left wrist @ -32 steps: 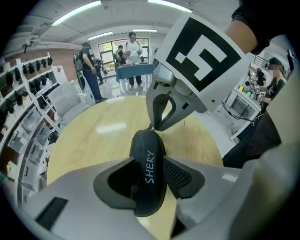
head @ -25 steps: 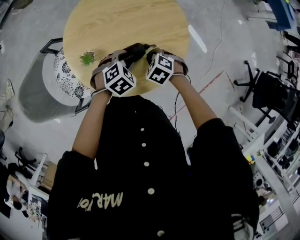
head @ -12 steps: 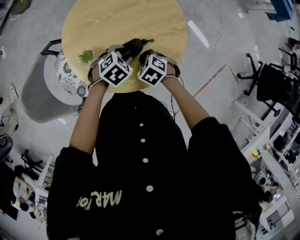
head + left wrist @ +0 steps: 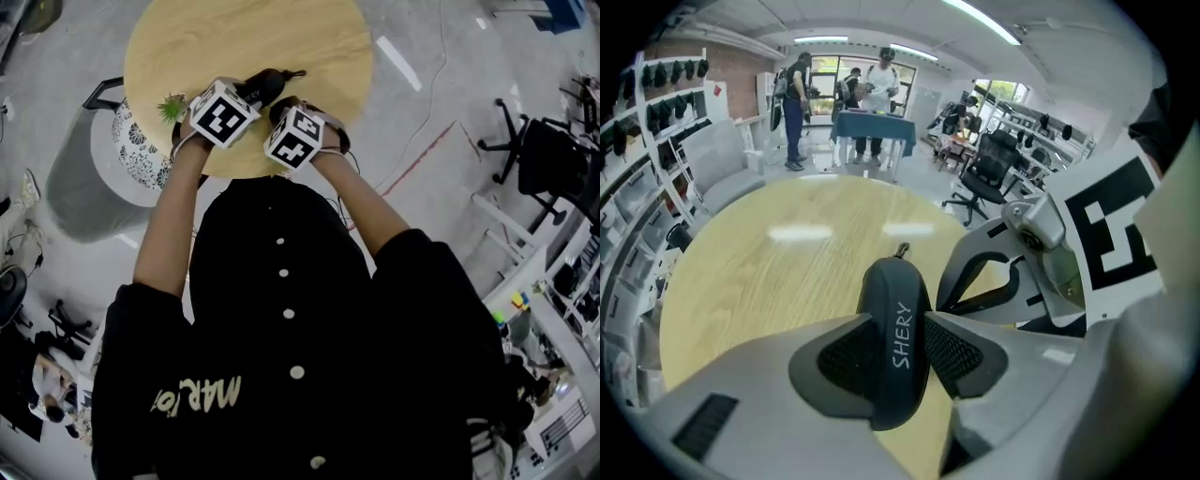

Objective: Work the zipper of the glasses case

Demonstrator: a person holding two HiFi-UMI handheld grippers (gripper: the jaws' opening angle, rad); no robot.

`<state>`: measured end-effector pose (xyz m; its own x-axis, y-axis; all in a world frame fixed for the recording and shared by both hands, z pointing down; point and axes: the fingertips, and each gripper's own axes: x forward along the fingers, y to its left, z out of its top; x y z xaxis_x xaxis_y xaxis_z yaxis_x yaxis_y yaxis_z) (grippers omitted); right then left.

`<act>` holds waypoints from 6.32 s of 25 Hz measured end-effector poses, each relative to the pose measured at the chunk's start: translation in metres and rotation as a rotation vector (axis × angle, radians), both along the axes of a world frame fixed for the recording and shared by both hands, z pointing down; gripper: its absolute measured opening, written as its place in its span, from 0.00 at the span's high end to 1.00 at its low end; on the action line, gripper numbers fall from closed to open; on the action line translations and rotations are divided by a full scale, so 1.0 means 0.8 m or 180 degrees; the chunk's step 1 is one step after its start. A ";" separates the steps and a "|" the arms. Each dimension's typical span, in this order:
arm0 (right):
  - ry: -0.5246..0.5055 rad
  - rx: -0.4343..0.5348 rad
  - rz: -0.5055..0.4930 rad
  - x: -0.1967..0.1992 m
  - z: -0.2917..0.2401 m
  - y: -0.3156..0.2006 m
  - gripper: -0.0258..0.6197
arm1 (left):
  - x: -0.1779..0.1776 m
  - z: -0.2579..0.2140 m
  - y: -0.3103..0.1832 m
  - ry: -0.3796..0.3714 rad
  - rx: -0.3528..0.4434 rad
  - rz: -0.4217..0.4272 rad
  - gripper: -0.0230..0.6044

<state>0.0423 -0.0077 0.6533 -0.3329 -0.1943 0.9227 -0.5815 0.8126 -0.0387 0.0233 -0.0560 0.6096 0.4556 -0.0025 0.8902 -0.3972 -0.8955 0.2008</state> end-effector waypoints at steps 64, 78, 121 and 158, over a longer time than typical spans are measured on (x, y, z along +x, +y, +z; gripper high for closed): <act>0.0103 0.0353 -0.2184 -0.074 -0.052 -0.032 0.71 | -0.088 0.025 0.076 0.0604 0.0458 -0.2219 0.71; 0.0154 -0.0099 -0.2327 -0.080 -0.043 -0.042 0.71 | -0.087 0.056 0.064 0.0522 0.0429 -0.2395 0.76; 0.0248 0.0243 -0.2234 -0.074 -0.044 -0.032 0.71 | -0.135 0.052 0.026 -0.1017 0.0892 -0.0133 0.96; 0.0186 0.0353 -0.2561 -0.071 -0.046 -0.031 0.71 | -0.121 0.056 -0.014 -0.1354 0.1368 0.0830 0.96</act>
